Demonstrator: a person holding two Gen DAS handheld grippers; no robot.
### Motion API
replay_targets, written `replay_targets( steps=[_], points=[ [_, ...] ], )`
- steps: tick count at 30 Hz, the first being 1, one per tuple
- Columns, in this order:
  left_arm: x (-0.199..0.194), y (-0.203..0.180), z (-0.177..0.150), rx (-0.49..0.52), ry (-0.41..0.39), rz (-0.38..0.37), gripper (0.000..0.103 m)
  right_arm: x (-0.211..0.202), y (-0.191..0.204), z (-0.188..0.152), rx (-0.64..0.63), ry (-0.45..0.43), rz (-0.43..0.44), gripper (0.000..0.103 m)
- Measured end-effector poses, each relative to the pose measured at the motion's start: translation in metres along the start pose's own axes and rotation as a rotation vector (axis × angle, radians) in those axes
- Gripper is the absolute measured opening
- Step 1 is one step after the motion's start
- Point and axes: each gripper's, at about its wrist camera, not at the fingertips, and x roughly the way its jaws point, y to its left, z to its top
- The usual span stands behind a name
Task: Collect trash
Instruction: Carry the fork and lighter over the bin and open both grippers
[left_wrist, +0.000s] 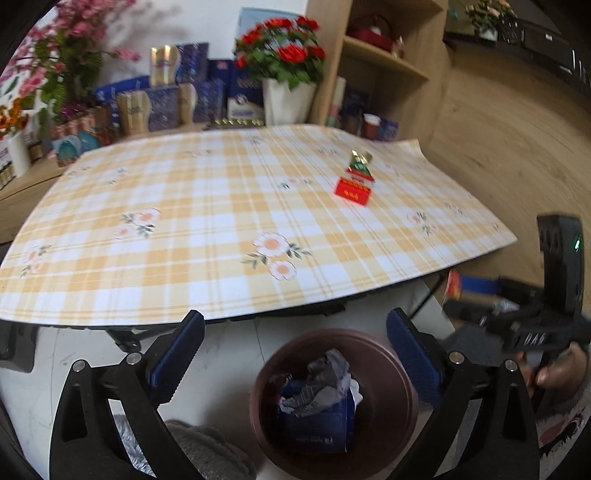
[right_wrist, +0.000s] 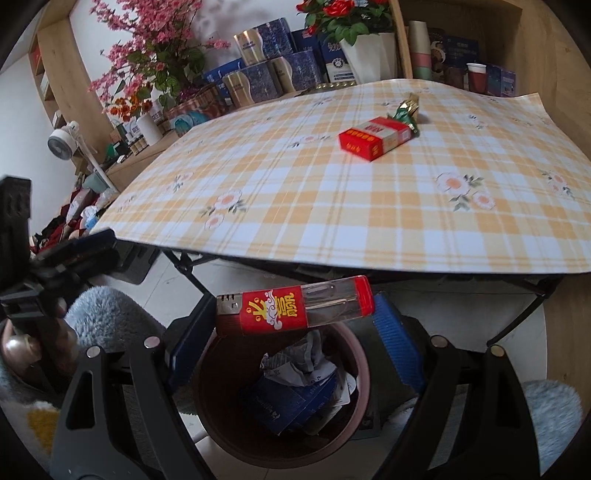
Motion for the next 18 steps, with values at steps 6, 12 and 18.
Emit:
replay_targets(
  steps=[6,12,18],
  points=[
    [-0.012,-0.003,-0.010,0.014,-0.050,0.090,0.097,0.018,0.009,-0.015,-0.040,0.047,-0.026,0.084],
    [-0.016,0.005,-0.011,-0.018,-0.067,0.103,0.097,0.039,0.021,-0.023,-0.106,0.106,-0.045,0.084],
    [-0.011,0.009,-0.012,-0.037,-0.042,0.102,0.097,0.050,0.029,-0.028,-0.131,0.149,-0.038,0.085]
  ],
)
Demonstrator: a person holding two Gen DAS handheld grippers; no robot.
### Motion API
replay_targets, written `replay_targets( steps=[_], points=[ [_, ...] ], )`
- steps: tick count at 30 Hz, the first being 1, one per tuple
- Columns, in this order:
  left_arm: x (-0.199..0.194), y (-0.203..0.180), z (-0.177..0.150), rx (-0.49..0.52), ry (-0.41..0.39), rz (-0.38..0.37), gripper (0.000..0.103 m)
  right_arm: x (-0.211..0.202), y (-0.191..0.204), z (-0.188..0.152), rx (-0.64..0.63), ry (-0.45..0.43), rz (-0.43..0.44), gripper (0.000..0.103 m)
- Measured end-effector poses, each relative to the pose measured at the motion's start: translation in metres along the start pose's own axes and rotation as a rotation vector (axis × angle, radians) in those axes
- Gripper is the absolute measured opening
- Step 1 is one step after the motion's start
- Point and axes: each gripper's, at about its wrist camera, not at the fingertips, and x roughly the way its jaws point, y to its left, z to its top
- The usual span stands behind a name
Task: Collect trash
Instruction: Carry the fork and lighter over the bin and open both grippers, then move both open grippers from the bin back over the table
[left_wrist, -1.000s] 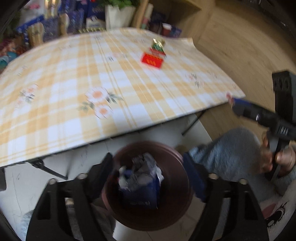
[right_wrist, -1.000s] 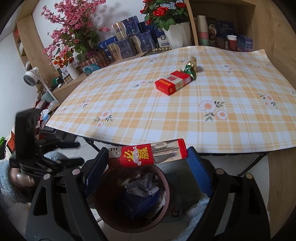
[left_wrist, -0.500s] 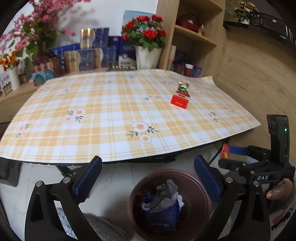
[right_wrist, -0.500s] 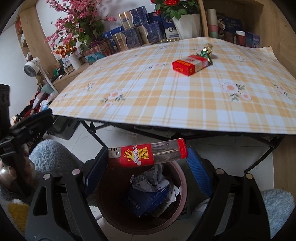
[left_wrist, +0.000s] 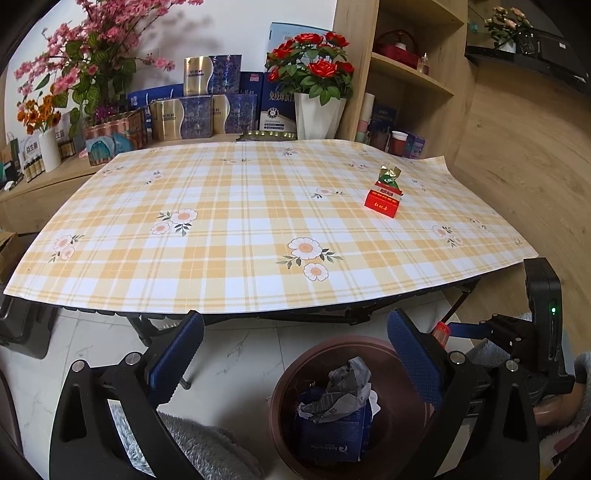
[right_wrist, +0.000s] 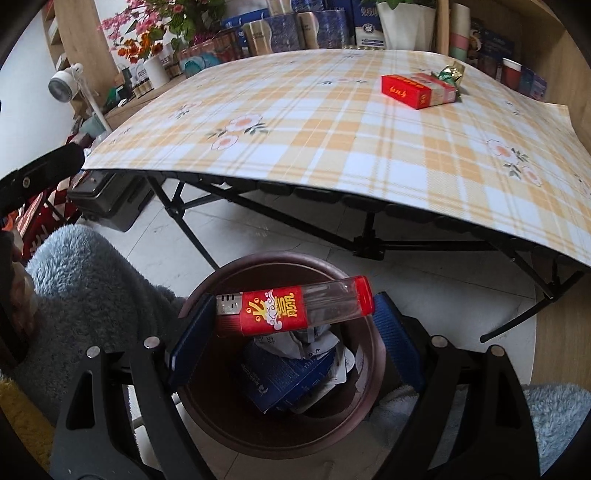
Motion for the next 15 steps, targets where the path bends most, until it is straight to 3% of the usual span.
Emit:
replay_targets(
  steps=[10,15],
  points=[
    [0.004,-0.002,-0.001,-0.001,0.017,0.005,0.097,0.007,0.012,-0.004,-0.055,0.041,0.022,0.085],
    [0.006,-0.002,-0.002,0.006,0.025,0.009,0.097,0.008,0.008,-0.003,-0.036,0.039,0.019,0.095]
  ],
)
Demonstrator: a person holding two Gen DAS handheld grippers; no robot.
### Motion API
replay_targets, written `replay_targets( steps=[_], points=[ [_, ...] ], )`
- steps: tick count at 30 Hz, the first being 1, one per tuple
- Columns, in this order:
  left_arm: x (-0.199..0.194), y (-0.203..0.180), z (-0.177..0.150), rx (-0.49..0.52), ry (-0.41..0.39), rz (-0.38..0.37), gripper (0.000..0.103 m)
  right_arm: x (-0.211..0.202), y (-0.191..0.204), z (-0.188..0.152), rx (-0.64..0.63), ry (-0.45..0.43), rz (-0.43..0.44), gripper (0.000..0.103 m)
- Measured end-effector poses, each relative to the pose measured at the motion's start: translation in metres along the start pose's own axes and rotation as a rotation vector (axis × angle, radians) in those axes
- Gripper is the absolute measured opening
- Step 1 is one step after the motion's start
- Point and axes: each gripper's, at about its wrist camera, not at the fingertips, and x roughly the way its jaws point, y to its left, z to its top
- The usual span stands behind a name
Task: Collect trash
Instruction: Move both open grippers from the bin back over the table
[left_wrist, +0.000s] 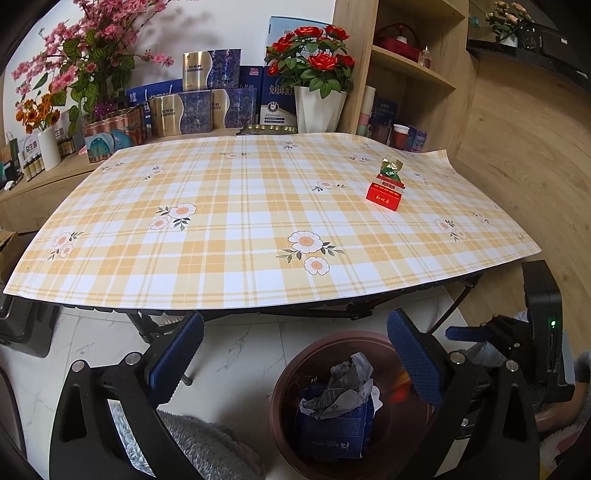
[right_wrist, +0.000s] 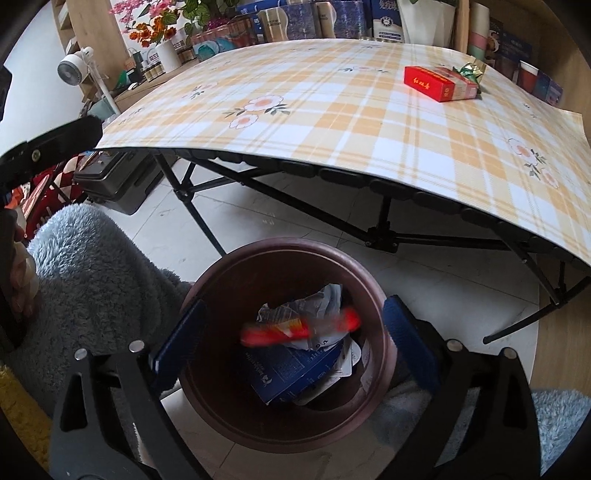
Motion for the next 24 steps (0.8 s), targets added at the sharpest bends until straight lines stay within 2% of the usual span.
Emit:
replay_targets(
  steps=[10,24],
  points=[
    [0.004,0.000,0.000,0.002,0.012,0.005,0.097,-0.013,-0.027,0.002,0.128,-0.048,-0.019,0.097],
    [0.006,0.002,0.000,-0.011,0.015,0.008,0.097,-0.019,-0.030,0.003,0.143,-0.079,-0.026,0.097]
  ],
)
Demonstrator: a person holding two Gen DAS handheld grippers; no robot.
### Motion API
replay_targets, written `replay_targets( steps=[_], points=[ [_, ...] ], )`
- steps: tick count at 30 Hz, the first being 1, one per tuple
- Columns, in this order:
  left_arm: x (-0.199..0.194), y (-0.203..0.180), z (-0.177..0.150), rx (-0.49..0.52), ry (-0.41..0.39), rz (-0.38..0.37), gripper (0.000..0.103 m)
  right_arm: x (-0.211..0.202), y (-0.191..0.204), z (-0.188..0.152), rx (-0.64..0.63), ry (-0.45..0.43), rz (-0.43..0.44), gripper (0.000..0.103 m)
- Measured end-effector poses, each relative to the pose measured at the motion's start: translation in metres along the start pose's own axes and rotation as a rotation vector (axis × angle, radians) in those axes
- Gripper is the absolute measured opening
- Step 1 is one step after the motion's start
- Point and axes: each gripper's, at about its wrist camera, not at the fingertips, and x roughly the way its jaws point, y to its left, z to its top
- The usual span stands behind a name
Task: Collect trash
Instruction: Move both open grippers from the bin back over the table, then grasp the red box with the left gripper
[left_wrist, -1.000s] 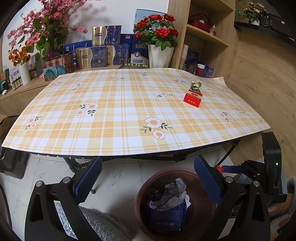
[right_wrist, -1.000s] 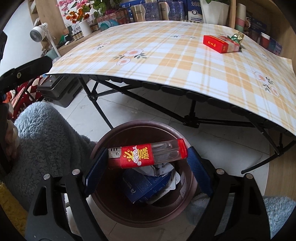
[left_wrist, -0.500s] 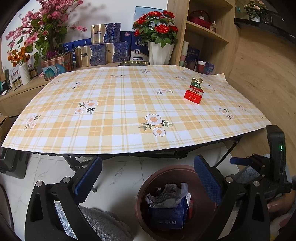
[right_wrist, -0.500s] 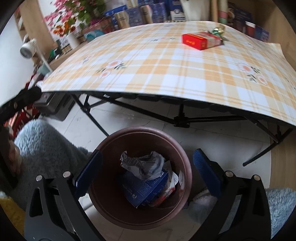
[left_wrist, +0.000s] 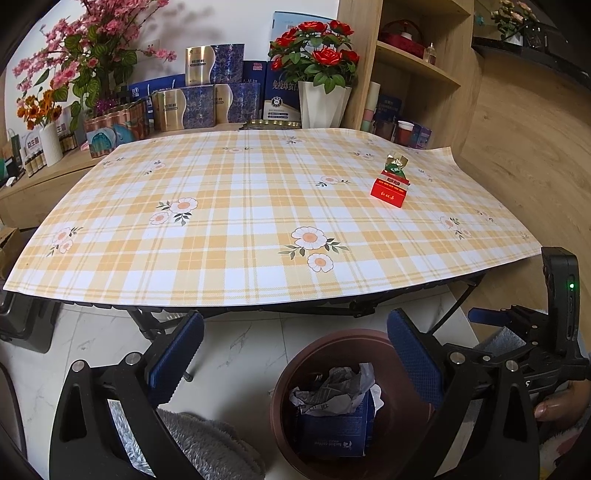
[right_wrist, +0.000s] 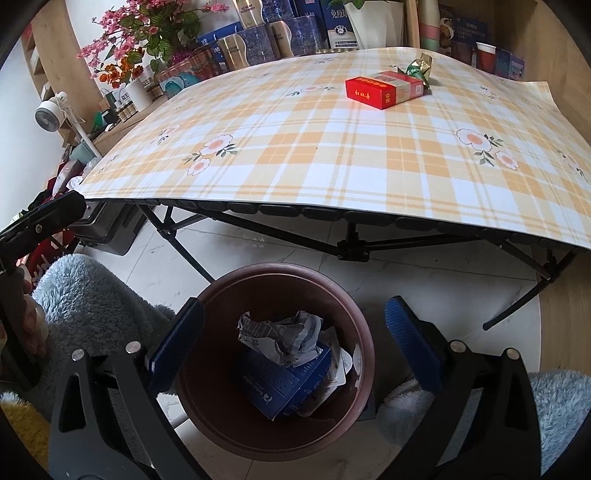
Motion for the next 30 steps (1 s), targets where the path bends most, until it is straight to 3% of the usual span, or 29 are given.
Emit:
replay_targets(
  steps=[7,14,22,30],
  points=[
    [0.005,0.007,0.004,-0.025,0.034,0.003,0.097,-0.024,-0.017,0.022,0.055,-0.052,-0.001,0.097],
    [0.027,-0.006,0.056,-0.008,0.028,-0.078,0.097,-0.061,-0.068,0.076,0.128,-0.151,-0.076,0.097],
    [0.110,-0.076,0.126,0.121,0.088,-0.184,0.097,-0.075,-0.125,0.123,0.169,-0.183,-0.179,0.097],
    [0.206,-0.140,0.166,0.254,0.194,-0.225,0.097,-0.067,-0.169,0.135,0.217,-0.143,-0.218,0.097]
  ],
)
